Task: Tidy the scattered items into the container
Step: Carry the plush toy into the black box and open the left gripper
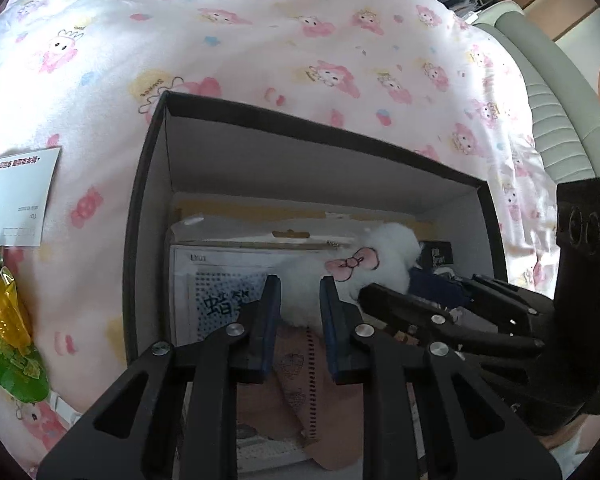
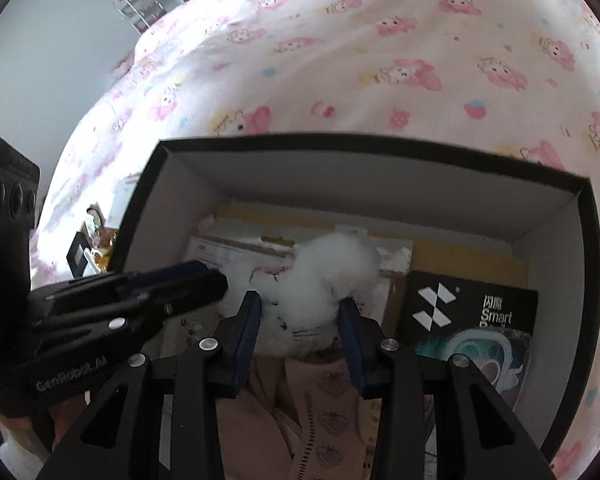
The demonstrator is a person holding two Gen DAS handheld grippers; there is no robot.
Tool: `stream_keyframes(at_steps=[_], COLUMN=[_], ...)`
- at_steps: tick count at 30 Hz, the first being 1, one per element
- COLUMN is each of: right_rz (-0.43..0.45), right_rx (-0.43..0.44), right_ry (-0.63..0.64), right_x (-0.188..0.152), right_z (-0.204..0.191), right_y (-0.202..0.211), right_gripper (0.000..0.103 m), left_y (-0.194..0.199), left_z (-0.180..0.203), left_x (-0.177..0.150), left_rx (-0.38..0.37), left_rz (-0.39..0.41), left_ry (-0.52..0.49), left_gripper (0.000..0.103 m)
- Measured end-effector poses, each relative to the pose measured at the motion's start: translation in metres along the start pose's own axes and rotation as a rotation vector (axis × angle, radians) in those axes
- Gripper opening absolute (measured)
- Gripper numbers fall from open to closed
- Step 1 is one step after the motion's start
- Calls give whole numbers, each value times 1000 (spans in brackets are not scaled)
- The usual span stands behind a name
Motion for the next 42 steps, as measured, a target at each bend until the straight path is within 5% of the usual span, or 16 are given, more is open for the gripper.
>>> stream_keyframes(at_steps=[11, 17, 25, 30, 34, 42], right_rz=[103, 87, 113, 57, 42, 68], right_rx=[-117, -208, -302, -233, -196, -195], right_ry=[-53, -32, -17, -7, 10, -30], right_x=[7, 8, 11, 5, 6, -1], right_z=[35, 50, 65, 55, 44, 40], right_y=[37, 28, 34, 17, 7, 26], right_gripper=[36, 36, 36, 36, 36, 40], left_y=[5, -6, -4, -4, -19, 16], left_z=[24, 37, 13, 23, 18, 31], left_x=[-18, -24, -6, -14, -12, -12], left_rx=[-19, -14, 80, -11, 32, -28], left_rz=[-12, -46, -4, -38, -54, 43], left_ry=[-106, -145, -53, -86, -74, -75], left_gripper=[18, 18, 18, 20, 20, 30])
Point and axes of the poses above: each gripper's, at about its wrist camera, not at the fingertips, and y roughly against the way its jaws point, z to its right, x to its top, the point moved 9 cm from there along -y, roughly the way its jaws point, and after that the axes turned 6 degrees about z, right-handed, at the moved point
